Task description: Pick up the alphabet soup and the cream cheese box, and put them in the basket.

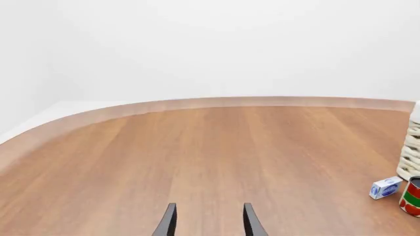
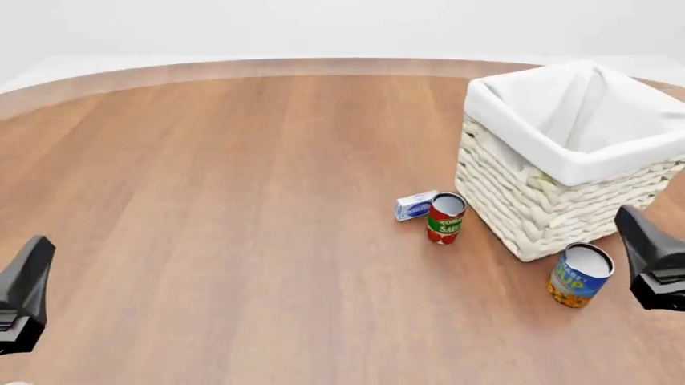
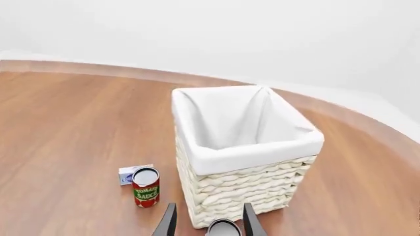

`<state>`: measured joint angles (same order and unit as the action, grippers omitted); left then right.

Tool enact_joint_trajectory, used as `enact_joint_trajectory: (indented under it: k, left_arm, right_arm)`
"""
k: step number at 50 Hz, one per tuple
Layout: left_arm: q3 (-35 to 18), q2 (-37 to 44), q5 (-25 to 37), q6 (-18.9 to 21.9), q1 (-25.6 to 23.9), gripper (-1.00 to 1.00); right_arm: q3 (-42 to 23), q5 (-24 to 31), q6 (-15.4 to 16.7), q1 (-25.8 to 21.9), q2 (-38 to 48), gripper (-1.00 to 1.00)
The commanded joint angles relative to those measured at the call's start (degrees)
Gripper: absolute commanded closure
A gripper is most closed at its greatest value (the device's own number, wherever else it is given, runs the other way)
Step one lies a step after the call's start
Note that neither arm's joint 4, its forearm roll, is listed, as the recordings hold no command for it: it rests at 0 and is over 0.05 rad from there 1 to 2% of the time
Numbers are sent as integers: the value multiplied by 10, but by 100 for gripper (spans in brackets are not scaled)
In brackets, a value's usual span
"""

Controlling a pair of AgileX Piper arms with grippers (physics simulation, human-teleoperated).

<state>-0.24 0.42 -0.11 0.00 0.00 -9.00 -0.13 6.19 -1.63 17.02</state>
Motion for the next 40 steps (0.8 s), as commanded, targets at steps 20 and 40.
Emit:
enact_joint_trajectory:
  k: [20,40]
  left_arm:
    - [0,0,0,0,0,-100]
    - [0,0,0,0,0,-100]
  right_arm:
    - [-174,-5,157,-50,238,-100]
    - [-292,31,250,-117,373,-100]
